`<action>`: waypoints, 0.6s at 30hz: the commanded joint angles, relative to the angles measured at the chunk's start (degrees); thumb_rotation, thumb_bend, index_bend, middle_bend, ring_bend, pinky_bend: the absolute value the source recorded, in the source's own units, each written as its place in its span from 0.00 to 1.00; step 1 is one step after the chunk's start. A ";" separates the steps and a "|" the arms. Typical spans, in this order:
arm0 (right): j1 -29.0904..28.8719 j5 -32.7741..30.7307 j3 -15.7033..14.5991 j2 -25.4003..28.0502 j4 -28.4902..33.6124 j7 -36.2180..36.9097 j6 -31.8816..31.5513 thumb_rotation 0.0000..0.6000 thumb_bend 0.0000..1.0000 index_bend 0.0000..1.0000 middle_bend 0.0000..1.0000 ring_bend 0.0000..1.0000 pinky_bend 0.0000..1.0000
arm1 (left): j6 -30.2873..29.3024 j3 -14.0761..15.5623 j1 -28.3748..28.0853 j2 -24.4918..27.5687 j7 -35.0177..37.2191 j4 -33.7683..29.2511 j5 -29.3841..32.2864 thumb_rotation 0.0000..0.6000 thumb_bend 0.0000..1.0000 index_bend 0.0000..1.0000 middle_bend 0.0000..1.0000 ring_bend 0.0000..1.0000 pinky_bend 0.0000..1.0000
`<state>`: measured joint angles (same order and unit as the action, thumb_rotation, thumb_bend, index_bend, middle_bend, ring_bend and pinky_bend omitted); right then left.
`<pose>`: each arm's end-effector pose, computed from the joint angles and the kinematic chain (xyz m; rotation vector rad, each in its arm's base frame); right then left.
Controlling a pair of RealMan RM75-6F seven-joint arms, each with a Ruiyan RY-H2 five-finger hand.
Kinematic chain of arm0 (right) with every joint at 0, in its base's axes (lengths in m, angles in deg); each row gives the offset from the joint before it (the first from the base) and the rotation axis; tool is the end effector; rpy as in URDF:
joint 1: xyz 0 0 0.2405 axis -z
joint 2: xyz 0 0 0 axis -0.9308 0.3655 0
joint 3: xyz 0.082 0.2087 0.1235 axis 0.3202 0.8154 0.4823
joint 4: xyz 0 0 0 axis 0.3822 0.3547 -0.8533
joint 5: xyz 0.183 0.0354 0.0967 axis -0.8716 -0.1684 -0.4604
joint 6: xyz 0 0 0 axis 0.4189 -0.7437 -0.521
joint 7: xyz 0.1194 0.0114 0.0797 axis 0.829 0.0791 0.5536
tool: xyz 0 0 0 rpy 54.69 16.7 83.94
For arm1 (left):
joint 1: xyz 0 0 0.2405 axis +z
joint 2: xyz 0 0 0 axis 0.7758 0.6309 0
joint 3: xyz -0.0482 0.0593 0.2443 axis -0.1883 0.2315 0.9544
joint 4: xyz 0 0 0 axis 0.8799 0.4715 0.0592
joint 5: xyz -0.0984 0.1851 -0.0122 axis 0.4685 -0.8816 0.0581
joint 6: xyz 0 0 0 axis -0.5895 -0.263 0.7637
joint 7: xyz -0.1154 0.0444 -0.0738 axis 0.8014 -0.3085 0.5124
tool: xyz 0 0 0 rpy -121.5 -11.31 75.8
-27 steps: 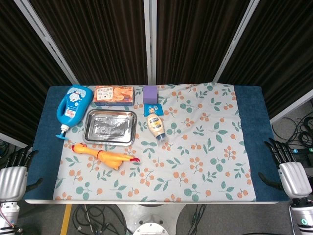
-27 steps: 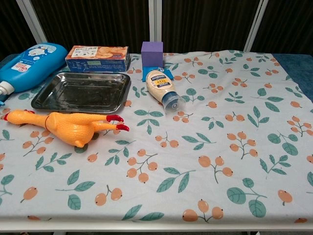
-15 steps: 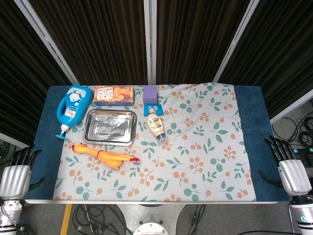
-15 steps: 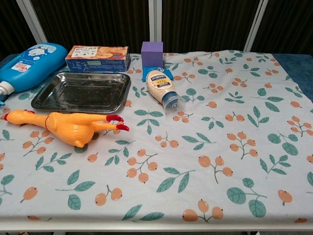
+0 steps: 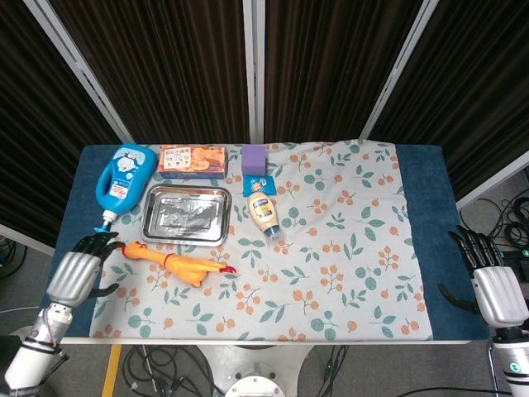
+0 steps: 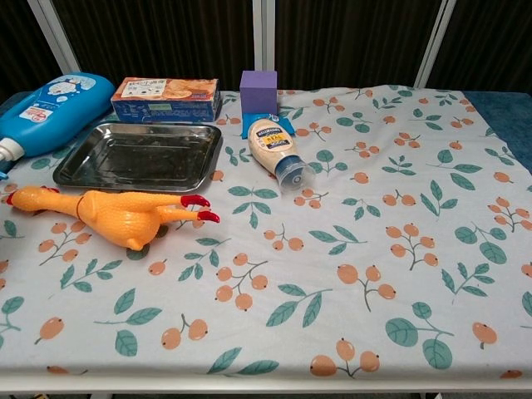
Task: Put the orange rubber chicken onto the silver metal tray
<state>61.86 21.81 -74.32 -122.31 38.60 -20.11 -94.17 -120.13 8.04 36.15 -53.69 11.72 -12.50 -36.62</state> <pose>-0.3061 -0.1905 0.1778 1.4552 -0.8950 1.0502 -0.2771 0.2303 0.0945 -1.6688 -0.9113 -0.9402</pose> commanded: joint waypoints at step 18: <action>0.39 -1.63 0.08 0.14 -0.17 0.24 0.67 1.00 0.16 0.00 0.00 0.00 0.00 | 12.82 -0.48 -10.93 -17.34 3.11 22.28 4.32 1.00 0.18 0.40 0.38 0.28 0.36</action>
<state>62.25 20.19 -74.24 -122.17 38.43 -19.87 -93.50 -107.31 7.38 25.37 -70.48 14.59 9.21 -32.63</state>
